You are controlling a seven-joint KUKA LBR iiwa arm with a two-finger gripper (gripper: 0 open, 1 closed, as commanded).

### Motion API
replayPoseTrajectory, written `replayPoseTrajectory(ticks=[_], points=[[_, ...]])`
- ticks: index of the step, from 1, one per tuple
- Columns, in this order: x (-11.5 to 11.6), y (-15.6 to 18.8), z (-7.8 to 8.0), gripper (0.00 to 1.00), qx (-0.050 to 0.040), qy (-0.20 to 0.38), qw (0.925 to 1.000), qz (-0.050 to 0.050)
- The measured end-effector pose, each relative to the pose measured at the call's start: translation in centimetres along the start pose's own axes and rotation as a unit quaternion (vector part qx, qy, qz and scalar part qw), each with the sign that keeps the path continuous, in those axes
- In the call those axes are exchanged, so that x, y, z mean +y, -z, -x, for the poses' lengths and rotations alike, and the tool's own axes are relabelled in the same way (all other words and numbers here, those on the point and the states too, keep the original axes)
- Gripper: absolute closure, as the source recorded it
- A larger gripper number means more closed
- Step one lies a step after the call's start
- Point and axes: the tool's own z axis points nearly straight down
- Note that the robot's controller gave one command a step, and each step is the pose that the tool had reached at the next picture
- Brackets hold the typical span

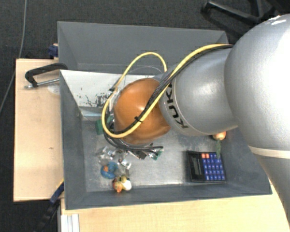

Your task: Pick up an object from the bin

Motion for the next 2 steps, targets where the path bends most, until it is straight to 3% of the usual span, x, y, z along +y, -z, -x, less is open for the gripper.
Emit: replayPoseTrajectory(ticks=[1, 2], points=[[0.1, 1.7, -0.1, 1.00, 0.0029, -0.003, 1.0000, 0.003], [0.0, 3.3, 0.1, 1.00, -0.0007, -0.002, 1.0000, 0.001]])
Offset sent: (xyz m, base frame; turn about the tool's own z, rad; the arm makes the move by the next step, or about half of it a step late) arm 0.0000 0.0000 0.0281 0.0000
